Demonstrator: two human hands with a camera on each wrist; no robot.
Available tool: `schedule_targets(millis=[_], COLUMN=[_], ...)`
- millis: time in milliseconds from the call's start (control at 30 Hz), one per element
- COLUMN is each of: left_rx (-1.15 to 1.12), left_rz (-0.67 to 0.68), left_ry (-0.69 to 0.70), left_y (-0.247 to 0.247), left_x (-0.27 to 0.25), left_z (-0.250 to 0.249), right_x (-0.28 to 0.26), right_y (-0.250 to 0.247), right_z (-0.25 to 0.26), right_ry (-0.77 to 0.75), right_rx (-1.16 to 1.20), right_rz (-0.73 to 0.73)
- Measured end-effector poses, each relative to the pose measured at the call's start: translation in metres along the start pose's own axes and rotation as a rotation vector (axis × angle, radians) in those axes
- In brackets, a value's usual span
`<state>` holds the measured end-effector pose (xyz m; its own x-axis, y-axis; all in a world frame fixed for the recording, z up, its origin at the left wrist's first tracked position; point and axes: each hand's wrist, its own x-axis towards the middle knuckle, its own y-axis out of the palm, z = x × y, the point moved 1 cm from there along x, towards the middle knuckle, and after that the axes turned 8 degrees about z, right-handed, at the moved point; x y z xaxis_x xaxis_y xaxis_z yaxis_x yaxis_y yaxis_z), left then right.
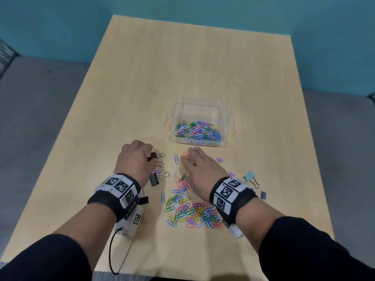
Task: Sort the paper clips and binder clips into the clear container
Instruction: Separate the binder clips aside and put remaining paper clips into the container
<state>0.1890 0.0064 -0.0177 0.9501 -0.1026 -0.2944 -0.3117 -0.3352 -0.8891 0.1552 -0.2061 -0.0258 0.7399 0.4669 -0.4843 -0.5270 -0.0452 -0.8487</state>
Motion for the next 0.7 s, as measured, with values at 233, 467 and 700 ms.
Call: schedule_targets(millis=[233, 467, 700], left_rx=[-0.142, -0.120, 0.053], left_rz=[-0.120, -0.069, 0.124], left_ry=[-0.086, 0.205, 0.351], left_y=[-0.007, 0.009, 0.060], left_x=[-0.031, -0.095, -0.129], left_z=[0.013, -0.019, -0.037], right_x=[-0.012, 0.003, -0.058], right_y=[-0.006, 0.001, 0.043], right_z=[0.019, 0.024, 0.032], right_ry=[-0.046, -0.065, -0.101], right_rx=[-0.141, -0.134, -0.040], right_rz=[-0.035, 0.035, 0.021])
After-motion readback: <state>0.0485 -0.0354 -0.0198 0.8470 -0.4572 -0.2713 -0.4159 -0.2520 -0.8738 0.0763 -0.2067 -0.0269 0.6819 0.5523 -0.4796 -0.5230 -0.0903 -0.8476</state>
